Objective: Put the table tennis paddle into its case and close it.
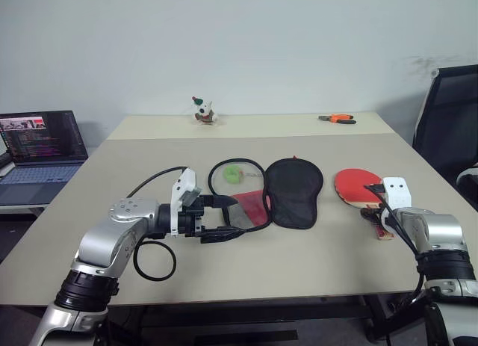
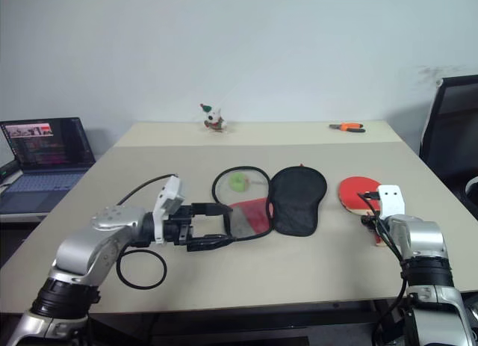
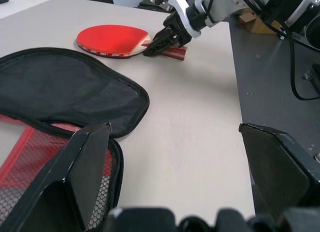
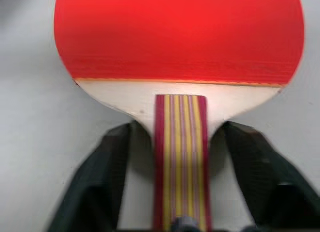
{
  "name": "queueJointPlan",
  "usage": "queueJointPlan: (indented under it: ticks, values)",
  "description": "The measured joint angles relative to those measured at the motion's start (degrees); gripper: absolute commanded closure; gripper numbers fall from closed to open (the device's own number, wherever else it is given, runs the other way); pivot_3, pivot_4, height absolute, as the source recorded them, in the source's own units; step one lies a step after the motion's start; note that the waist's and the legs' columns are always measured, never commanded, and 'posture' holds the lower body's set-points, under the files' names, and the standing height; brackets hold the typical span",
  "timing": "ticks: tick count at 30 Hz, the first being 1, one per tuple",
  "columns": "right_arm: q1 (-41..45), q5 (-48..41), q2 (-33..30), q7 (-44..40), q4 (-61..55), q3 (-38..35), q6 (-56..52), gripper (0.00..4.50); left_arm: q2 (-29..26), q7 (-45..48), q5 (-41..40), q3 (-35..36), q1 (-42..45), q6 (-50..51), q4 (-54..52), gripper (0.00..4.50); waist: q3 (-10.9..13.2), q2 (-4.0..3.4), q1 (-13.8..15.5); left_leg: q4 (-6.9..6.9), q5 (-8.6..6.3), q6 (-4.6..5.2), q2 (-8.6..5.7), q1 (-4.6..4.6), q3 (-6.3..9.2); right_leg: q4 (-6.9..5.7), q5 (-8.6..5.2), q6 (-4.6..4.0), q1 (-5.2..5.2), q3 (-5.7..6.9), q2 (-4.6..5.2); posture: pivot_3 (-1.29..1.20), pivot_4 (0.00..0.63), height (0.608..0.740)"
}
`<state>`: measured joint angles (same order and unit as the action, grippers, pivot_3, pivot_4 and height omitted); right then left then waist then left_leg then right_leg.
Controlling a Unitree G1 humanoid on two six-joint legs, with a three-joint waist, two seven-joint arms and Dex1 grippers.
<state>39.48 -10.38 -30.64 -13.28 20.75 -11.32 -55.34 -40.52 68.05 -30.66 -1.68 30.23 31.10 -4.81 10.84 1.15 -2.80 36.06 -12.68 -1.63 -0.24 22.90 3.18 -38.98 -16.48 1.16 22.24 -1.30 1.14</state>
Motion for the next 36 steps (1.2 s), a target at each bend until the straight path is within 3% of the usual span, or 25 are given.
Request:
queueJointPlan:
  ticks: [3,12,19,23,25,36]
  values:
    - [0.03,0.08,0.74,1.79,-0.13,-0.90,0.45,3.39,-0.05,-0.35,-0.05,0.63,-0.63,0.15,-0.15,0.00,0.00,0.00,0.16,0.01,0.00,0.00,-0.03,0.01,0.00,0.00,0.01,0.02,0.00,-0.01,0.02,0.00,0.150,0.740]
    - [2.30,-0.50,3.16,6.87,-13.00,-2.86,-6.32,3.39,-0.45,-1.37,-0.47,2.24,-2.84,1.07,-1.53,0.00,0.07,-0.11,0.20,-0.11,0.00,0.00,0.00,0.10,-0.01,0.00,0.02,-0.01,0.18,-0.04,0.02,0.00,0.150,0.740]
    - [6.97,-2.70,18.09,13.81,-26.80,-5.82,-15.59,3.39,-0.59,-2.23,-0.71,2.53,-2.97,1.08,-1.59,0.00,0.07,-0.11,-0.03,-0.11,0.00,0.00,0.09,0.10,0.11,-0.03,0.02,-0.03,0.17,0.01,0.02,0.00,0.150,0.740]
    - [5.91,-2.48,30.14,18.64,-27.56,-5.22,-16.85,3.39,-0.56,-2.40,-0.71,2.52,-2.90,1.06,-1.57,0.00,0.08,-0.13,-0.02,-0.13,0.00,0.00,0.04,0.12,0.19,-0.04,0.02,-0.03,0.23,-0.01,0.02,0.00,0.150,0.740]
    - [5.27,-2.17,33.25,20.11,-27.39,-4.30,-16.20,3.39,-0.53,-2.45,-0.73,2.52,-2.88,1.06,-1.57,0.00,0.08,-0.13,-0.01,-0.12,0.00,0.00,0.00,0.22,0.21,-0.03,0.02,-0.03,0.33,-0.02,0.05,0.00,0.150,0.740]
    - [4.87,0.21,33.83,21.17,-18.03,-2.20,-6.17,3.39,-1.77,-2.32,-2.00,5.11,-2.41,1.23,-1.15,0.00,0.08,-0.13,0.68,-0.09,0.00,0.00,0.01,0.41,0.21,-0.06,0.03,-0.05,0.52,0.09,0.04,0.00,0.150,0.740]
